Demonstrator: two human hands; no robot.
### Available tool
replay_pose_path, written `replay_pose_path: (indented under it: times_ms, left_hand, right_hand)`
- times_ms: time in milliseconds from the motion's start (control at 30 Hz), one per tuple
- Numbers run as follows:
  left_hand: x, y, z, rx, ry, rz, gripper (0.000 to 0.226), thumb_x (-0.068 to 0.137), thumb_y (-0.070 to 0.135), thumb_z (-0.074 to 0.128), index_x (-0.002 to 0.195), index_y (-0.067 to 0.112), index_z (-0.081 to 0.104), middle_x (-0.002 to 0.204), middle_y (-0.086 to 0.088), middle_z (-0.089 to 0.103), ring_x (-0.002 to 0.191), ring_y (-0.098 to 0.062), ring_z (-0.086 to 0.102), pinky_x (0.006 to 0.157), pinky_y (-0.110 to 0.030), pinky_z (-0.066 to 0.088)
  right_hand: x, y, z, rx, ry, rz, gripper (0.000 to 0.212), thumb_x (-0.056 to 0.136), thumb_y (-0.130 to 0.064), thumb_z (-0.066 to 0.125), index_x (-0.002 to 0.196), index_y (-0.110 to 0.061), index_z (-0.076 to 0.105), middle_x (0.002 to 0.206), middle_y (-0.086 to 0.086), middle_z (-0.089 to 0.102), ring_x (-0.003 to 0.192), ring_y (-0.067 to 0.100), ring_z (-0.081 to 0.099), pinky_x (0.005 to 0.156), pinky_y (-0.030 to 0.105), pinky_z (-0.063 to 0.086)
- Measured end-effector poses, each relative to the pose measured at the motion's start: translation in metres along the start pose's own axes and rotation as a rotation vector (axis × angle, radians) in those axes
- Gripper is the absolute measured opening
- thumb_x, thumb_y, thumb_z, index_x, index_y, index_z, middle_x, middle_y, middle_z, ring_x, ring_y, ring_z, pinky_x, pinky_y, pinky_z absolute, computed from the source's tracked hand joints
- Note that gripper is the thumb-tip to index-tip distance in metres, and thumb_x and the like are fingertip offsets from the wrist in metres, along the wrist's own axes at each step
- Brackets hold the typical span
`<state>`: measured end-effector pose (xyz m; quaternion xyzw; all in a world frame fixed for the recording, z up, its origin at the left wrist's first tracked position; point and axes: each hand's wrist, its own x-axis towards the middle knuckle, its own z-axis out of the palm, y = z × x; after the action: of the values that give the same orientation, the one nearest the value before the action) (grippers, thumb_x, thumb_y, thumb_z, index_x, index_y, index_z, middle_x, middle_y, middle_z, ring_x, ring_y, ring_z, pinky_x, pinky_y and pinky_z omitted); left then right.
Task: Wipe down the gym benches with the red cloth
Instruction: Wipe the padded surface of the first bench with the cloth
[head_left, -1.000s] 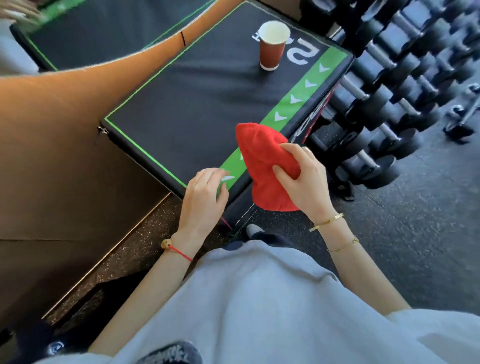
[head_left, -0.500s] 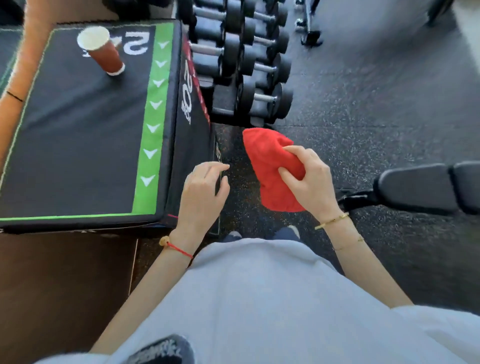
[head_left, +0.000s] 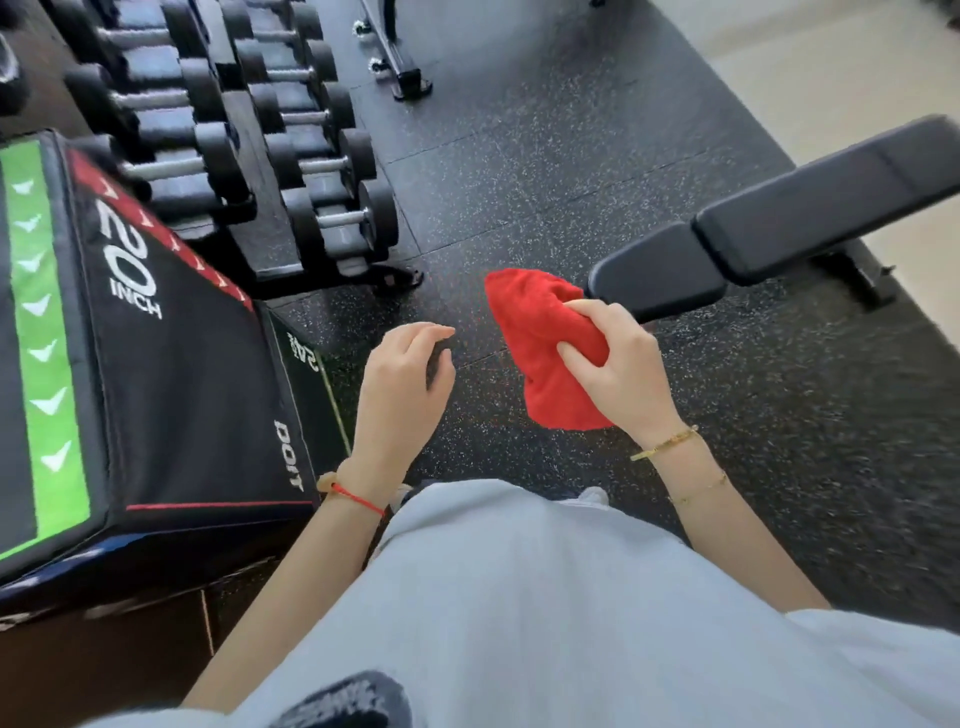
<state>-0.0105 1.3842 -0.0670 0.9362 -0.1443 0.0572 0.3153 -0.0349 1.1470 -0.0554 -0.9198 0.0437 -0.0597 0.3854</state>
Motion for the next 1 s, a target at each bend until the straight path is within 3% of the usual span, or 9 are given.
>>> replay_pose_path:
  times_ms: [400,700,1000]
  left_hand:
    - [0.012,0.154,0.128,-0.053,-0.064,0.046,0.024,0.093,0.011,0.057,0.115,0.010,0.067,0.115,-0.006,0.067,0.111,-0.027,0.059,0.097,-0.045,0.048]
    - [0.049,0.199,0.173,-0.006,-0.098,0.060,0.023,0.094,0.011,0.056,0.114,0.009,0.066,0.113,-0.006,0.068,0.108,-0.026,0.059,0.096,-0.043,0.048]
    - [0.127,0.232,0.251,0.005,-0.119,0.042,0.024,0.094,0.010,0.056,0.116,0.010,0.065,0.115,-0.006,0.067,0.110,-0.027,0.059,0.096,-0.046,0.048]
  right_hand:
    - [-0.022,0.138,-0.140,-0.068,0.027,0.073,0.033,0.086,-0.022,0.064,0.119,-0.023,0.060,0.103,0.001,0.059,0.094,0.018,0.059,0.086,0.035,0.047]
    - [0.010,0.203,-0.180,-0.059,0.006,0.137,0.035,0.086,-0.024,0.064,0.121,-0.025,0.058,0.108,0.001,0.058,0.097,0.022,0.060,0.085,0.040,0.050]
    - [0.095,0.274,-0.209,-0.093,-0.046,0.133,0.036,0.086,-0.023,0.063,0.122,-0.024,0.058,0.111,0.004,0.058,0.100,0.025,0.060,0.085,0.039,0.049]
